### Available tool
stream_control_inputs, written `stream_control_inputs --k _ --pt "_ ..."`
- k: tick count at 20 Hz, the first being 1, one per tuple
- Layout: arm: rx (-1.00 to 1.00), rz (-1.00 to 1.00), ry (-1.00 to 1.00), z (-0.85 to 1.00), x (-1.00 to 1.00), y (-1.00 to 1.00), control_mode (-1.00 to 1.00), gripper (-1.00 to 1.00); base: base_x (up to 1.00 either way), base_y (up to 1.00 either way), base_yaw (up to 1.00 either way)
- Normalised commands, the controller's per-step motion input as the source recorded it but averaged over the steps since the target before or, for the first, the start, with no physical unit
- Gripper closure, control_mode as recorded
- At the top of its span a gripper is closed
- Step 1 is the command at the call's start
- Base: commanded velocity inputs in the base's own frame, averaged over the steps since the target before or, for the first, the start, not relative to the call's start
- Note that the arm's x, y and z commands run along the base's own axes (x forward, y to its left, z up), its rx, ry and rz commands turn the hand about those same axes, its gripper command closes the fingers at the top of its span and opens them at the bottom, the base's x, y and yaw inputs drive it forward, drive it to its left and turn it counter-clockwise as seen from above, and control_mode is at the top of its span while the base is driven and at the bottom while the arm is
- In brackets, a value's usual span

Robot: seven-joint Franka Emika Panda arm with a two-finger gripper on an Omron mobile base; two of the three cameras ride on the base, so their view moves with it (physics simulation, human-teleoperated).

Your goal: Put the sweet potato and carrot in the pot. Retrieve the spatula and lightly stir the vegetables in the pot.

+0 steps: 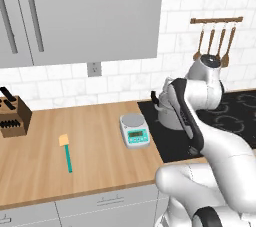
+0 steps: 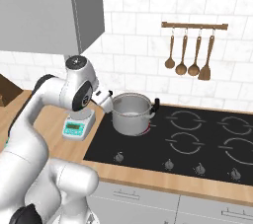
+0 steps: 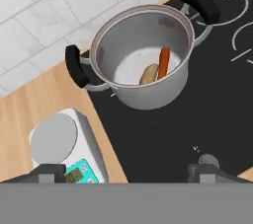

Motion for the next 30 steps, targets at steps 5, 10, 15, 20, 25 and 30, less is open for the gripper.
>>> stream_control_inputs --k 5,10,15,20,25,30 --pt "-0.02 0.13 0.09 -0.16 -0.87 1.00 -1.00 -1.00 0.00 0.00 0.00" --pt "0.00 0.16 0.19 -0.14 -0.25 1.00 -1.00 -1.00 0.00 0.00 0.00" --pt "-0.01 0.21 0.20 -0.19 -0.05 1.00 -1.00 -1.00 0.00 0.00 0.00" --pt "-0.08 0.19 0.13 -0.20 -0.10 1.00 -1.00 -1.00 0.00 0.00 0.00" --pt "-0.13 0.17 0.05 -0.28 -0.21 1.00 -1.00 -1.00 0.00 0.00 0.00" --pt "-0.17 0.11 0.00 -0.30 -0.03 1.00 -1.00 -1.00 0.00 0.00 0.00"
